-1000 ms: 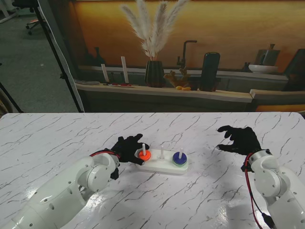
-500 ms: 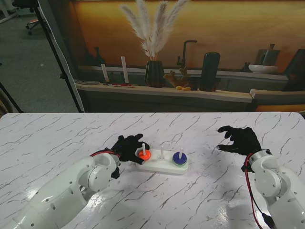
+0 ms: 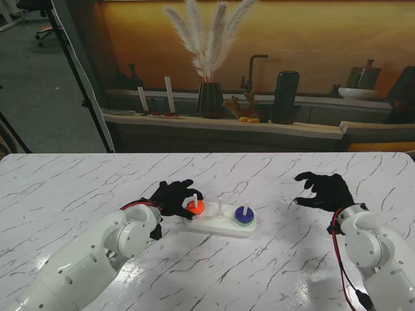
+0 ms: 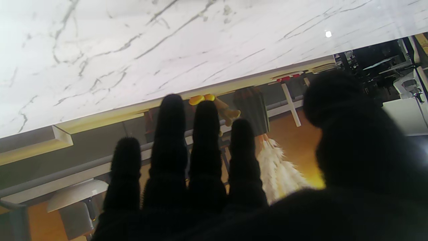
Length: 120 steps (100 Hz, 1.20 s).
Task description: Move the three rings of the Hanoi Tower from the left rod to the right rod
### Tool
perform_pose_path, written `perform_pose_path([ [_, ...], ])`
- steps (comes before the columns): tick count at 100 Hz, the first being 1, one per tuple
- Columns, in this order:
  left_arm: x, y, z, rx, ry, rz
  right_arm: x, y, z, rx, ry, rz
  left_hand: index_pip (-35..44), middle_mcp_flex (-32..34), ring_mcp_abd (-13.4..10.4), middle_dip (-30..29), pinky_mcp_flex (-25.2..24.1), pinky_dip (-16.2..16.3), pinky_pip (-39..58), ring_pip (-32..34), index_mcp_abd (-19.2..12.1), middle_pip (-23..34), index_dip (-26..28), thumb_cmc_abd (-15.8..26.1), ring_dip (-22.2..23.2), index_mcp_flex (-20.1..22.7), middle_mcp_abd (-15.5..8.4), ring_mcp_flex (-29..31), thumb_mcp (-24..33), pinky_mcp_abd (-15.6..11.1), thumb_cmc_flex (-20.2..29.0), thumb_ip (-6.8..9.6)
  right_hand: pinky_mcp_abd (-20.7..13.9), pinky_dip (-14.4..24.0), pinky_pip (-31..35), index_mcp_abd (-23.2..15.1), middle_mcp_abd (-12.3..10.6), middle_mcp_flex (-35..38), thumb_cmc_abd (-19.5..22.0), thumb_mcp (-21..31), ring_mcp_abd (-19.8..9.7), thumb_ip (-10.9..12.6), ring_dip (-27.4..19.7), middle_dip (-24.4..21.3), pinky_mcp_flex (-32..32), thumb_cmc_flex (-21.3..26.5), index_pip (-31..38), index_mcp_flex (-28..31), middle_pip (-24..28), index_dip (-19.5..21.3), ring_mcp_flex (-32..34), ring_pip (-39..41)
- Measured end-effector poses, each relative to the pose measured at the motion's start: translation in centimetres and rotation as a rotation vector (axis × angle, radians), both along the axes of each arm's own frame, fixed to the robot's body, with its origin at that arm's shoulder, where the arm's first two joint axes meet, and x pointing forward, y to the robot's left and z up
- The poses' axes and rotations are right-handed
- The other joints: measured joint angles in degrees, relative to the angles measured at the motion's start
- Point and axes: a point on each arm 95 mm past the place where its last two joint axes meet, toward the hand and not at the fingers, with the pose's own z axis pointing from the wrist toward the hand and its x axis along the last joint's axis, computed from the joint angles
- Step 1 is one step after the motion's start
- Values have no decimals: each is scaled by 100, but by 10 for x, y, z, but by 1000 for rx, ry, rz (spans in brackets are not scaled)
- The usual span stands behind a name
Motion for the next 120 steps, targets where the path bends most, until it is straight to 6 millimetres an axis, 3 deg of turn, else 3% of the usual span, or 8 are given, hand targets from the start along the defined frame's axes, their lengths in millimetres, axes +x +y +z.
perform_pose_path([
  [120, 2, 1, 48, -5, -19, -39, 0, 3, -5, 3, 15, 7, 0, 286, 0, -1, 12, 3, 147, 25, 5, 0, -4, 0, 2, 15, 0, 235, 0, 0, 4, 0, 0, 0, 0, 0, 0, 0, 0, 0, 0, 0, 0, 0, 0, 0, 0, 0, 0, 0, 0, 0],
])
